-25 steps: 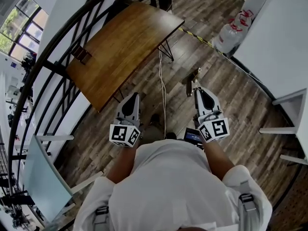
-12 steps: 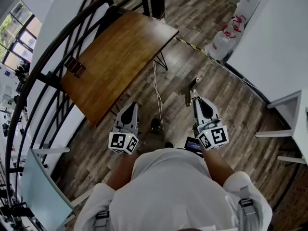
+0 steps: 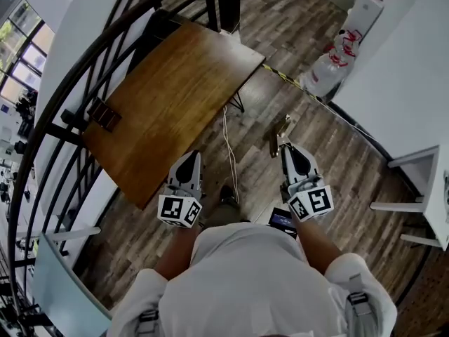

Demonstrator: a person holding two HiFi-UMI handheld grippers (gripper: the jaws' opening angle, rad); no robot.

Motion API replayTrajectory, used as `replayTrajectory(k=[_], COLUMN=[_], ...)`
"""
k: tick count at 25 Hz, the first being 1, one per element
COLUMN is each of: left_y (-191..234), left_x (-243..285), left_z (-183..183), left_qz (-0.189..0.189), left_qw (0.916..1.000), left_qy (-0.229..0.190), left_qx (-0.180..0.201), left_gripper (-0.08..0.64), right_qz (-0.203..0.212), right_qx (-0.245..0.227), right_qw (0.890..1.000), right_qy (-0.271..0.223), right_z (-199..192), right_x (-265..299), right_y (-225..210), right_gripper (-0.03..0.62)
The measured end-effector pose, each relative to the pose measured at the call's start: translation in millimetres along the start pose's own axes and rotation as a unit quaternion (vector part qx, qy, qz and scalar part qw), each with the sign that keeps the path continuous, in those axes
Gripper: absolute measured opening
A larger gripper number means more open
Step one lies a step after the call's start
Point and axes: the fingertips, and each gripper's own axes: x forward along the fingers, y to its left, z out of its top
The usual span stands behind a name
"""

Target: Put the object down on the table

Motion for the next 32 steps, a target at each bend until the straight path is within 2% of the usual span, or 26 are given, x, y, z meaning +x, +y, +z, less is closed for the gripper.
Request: replayTrajectory(k=[5, 11, 17, 22, 27, 32], left_y=[46.7, 83.0, 118.6, 129.7, 134.3, 139.9], left_x=[44.2, 93.3, 124.2, 149.7, 179.1, 218.7], left_z=[5.2, 8.7, 5.6, -0.6, -1.4, -2.5], left_qz=[-0.008, -0.023, -0.021, -0.019, -0.003, 0.032], left_qw=[1.0, 0.9997, 0.9998, 0.9997, 0.9999, 0.9995], left_qy=[0.0, 0.0, 0.003, 0.009, 0.007, 0.007], left_qx=[-0.003, 0.001, -0.002, -0.01, -0.009, -0.002], left_gripper=[0.015, 0.015, 0.015, 0.015, 0.015, 0.015], right_qz=[-0.005, -0.016, -0.032, -0.039, -0.026, 0.01], right_qx=[-0.004, 0.0, 0.001, 0.007, 0.02, 0.027], right_qw=[1.0, 1.0, 0.999, 0.999, 0.999, 0.999], right_qy=[0.005, 0.011, 0.015, 0.016, 0.016, 0.015], right_z=[-3.9, -11.0, -15.4, -16.8, -22.1, -21.3], right_x=[62.6, 123.6, 163.4, 182.8, 207.9, 246.8], right_y=[-3.3, -11.2, -21.2, -41.2, -72.0, -109.4], right_gripper=[0.025, 0.026, 0.026, 0.026, 0.025, 0.026])
